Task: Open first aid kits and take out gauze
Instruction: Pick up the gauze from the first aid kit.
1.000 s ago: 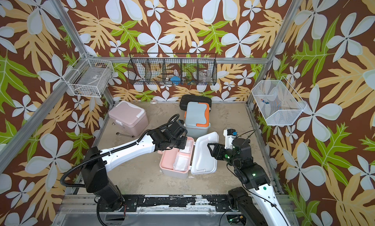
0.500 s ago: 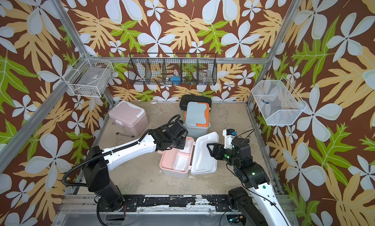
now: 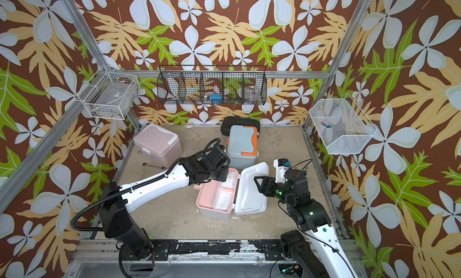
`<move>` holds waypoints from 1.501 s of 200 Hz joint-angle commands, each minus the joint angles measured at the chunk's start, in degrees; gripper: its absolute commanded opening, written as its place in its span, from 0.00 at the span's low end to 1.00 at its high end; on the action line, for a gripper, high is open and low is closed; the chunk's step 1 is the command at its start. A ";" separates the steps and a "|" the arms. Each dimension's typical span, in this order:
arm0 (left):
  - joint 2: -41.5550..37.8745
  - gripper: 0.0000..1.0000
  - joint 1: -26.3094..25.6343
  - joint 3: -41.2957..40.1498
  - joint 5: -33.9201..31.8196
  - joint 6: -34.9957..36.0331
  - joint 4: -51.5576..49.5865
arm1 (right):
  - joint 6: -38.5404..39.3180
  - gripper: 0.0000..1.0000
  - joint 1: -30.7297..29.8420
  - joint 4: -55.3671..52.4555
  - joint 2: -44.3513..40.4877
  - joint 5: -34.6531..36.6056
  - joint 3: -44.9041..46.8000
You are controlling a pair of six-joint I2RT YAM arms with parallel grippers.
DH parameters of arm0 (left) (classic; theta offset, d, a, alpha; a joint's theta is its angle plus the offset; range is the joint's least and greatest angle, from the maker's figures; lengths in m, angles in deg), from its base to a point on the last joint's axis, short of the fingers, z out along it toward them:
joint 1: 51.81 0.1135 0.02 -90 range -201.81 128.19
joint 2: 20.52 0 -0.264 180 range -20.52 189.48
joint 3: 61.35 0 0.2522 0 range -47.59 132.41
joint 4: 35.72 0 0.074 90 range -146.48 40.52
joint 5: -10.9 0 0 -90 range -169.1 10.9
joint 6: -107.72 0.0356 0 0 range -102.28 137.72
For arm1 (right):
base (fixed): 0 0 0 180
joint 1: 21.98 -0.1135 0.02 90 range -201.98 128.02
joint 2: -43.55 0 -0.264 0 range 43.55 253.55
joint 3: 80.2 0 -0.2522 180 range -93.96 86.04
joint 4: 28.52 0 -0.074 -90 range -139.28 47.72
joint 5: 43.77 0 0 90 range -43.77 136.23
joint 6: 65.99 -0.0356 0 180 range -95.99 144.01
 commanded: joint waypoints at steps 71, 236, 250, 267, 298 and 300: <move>1.93 0.08 0.02 -0.17 -0.01 0.84 -0.71 | 0.79 0.64 0.00 2.55 0.23 -0.85 0.33; -24.17 0.00 8.03 -10.41 1.54 -5.96 3.40 | 0.70 0.66 -0.04 2.40 -0.24 -1.48 0.38; -29.83 0.00 13.42 -15.74 2.72 -7.71 4.96 | 0.83 0.67 -0.02 2.32 -0.13 -1.80 0.54; -35.95 0.00 21.45 -21.71 4.40 -8.92 6.16 | 0.96 0.67 -0.05 2.31 -0.10 -1.95 0.80; -43.04 0.00 38.29 -29.94 9.44 -9.45 8.53 | 0.86 0.69 0.00 2.48 0.19 -2.21 0.94; -43.31 0.00 39.35 -30.31 9.60 -9.46 8.94 | 0.88 0.69 -0.03 2.46 0.27 -2.26 0.98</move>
